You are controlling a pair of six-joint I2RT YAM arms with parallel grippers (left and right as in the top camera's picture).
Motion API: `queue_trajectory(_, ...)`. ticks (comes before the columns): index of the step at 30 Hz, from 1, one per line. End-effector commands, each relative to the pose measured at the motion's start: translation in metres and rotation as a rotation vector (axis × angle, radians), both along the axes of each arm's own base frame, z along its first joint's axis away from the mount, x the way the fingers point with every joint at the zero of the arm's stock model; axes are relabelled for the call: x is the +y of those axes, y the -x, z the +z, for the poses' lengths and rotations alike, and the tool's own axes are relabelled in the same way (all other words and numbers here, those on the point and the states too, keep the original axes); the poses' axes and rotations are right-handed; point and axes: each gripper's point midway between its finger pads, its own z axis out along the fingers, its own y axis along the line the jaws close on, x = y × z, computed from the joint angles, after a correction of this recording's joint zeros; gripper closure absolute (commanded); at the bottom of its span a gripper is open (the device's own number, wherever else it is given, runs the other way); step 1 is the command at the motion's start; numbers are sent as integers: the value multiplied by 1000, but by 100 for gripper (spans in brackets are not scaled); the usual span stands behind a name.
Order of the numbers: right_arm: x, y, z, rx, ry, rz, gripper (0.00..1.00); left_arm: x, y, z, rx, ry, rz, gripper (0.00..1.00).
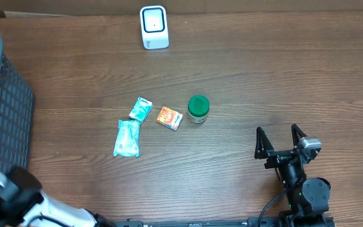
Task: Scan the item barcode
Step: 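Reach the left gripper into the basket and grasp the beige pouch, then carry the beige pouch under the scanner and lay it left of items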
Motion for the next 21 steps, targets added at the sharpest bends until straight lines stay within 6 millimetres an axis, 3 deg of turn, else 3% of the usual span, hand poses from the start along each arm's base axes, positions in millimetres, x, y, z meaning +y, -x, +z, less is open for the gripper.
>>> queue_trajectory(1, -1, 0, -2, -3, -3, -6, 0, -69, 0, 34, -96, 42, -170, 96)
queue_trajectory(3, -1, 0, -2, -3, -3, -5, 0, -111, -6, 24, -35, 61, -283, 96)
queue_trajectory(8, -1, 0, -2, -3, -3, -5, 0, -158, -22, -15, 162, 39, -370, 95)
queue_trajectory(16, -1, 0, -2, -3, -3, -5, 0, -193, -37, -98, 505, -68, -356, 96)
queue_trajectory(17, -1, 0, -2, -3, -3, -6, 0, -201, -39, -121, 566, -66, -365, 95)
queue_trajectory(21, -1, 0, -2, -3, -3, -5, 0, -207, -38, -176, 682, -41, -336, 96)
